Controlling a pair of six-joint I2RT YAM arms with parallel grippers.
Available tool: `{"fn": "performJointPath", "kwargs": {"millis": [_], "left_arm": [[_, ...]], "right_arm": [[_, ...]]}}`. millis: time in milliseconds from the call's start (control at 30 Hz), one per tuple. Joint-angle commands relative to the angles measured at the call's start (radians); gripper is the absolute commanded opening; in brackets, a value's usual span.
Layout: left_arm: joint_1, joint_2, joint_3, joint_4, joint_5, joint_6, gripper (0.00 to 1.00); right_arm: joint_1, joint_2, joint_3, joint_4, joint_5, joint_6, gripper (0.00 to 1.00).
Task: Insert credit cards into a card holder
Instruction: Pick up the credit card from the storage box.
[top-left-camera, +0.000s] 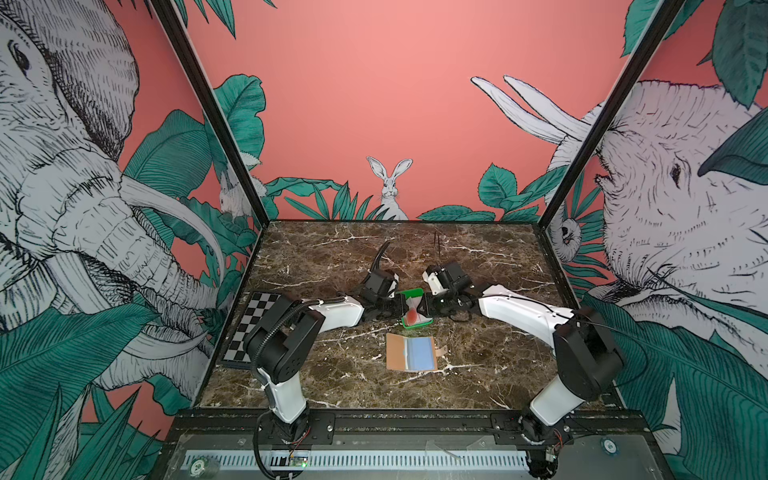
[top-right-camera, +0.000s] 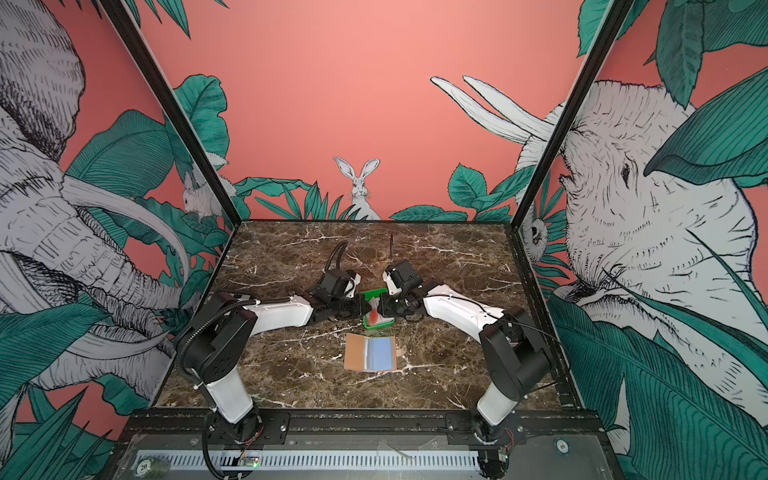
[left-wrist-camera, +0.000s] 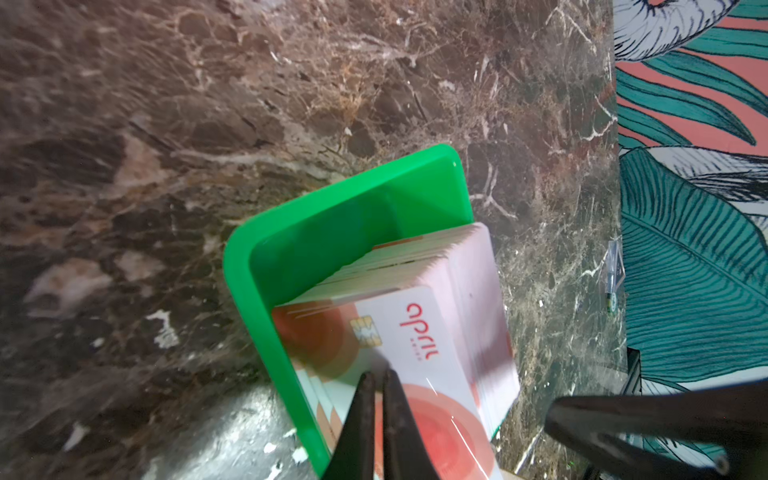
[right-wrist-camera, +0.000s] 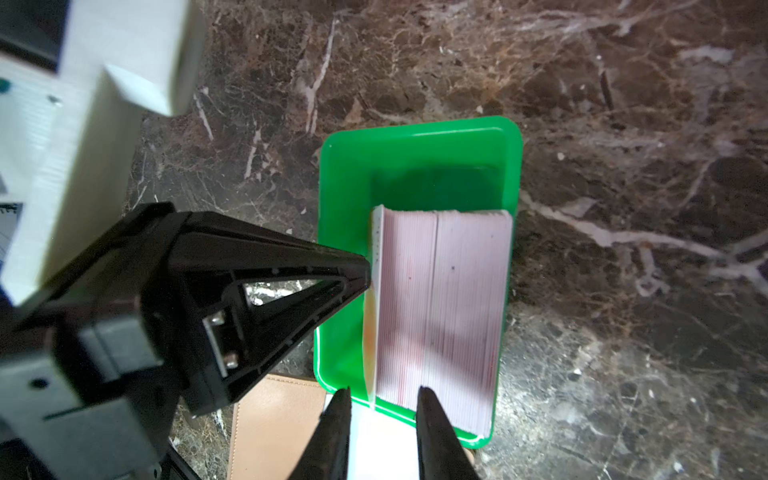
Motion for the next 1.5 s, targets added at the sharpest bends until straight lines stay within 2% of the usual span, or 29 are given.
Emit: {"fn": "performJointPath", "kwargs": {"millis": [0,500,933,1367,1467], "left_arm": [[0.005,0.020,0.004,-0.031,-0.006,-0.004,0.10],[0.005,0.022,0.000,-0.020,-0.006,-0.009,0.10],[0.004,0.021,0.005,-0.015,-0.002,-0.016,0.09],[0.005,-0.175,-0.047,-0.086,-0.029,0.018,0.10],[0.005,-0.232,-0.095,-0.057,-0.012,0.007,0.14]], "right_arm": [[0.005,0.012,-0.011,0.048,-0.024,0.019,0.24],[0.021,0.076,-0.004,0.074,-0.035,0.035,0.15],[0.030,0.074,-0.011,0.067,0.005,0.052,0.00],[0.030,-0.083,-0.071,0.055,0.032,0.080,0.00],[0.030,-0.125,-0.097,0.055,0.029,0.090,0.00]]}}
